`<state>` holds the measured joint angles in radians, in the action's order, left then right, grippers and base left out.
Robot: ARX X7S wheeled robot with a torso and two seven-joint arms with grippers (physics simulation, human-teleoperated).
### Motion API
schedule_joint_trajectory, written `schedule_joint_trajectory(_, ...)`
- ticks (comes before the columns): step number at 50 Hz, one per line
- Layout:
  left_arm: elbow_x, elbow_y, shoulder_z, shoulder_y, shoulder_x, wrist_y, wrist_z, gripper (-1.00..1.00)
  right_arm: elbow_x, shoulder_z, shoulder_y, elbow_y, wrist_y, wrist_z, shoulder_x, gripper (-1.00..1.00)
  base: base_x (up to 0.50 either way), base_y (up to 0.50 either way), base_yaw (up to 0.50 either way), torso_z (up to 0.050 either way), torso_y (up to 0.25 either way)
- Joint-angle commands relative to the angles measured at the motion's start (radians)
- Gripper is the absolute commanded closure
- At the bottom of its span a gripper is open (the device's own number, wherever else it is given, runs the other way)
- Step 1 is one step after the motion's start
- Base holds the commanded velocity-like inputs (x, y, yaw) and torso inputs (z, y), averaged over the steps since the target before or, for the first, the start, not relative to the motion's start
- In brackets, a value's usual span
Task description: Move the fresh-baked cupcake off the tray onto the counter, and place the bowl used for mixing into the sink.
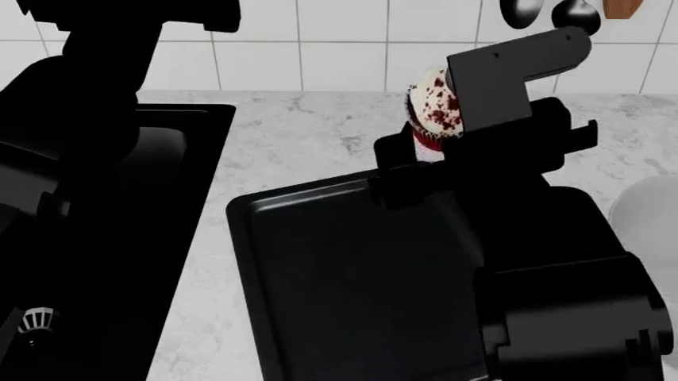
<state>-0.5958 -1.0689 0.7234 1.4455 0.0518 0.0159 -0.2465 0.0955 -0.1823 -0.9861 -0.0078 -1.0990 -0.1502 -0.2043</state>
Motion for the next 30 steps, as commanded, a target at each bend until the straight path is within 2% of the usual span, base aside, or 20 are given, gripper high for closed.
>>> schedule_joint_trajectory(1,0.007,0.022,0.003,-0.010,0.009,-0.009,-0.014,-1.00,-0.036,-0.006,-0.049,0.078,0.084,0.010,0.006,1.00,0.00,0.00,0.00,0.000,0.000)
schedule_joint_trajectory(16,0.000,0.014,0.006,-0.008,0.007,-0.004,-0.012,-1.00,-0.039,-0.009,-0.075,0.098,0.124,0.022,0.001,1.00,0.00,0.00,0.00,0.000,0.000)
schedule_joint_trajectory(30,-0.001,0.019,0.017,-0.008,0.008,-0.007,-0.014,-1.00,-0.051,0.005,-0.135,0.182,0.228,0.063,0.015,1.00,0.00,0.00,0.00,0.000,0.000)
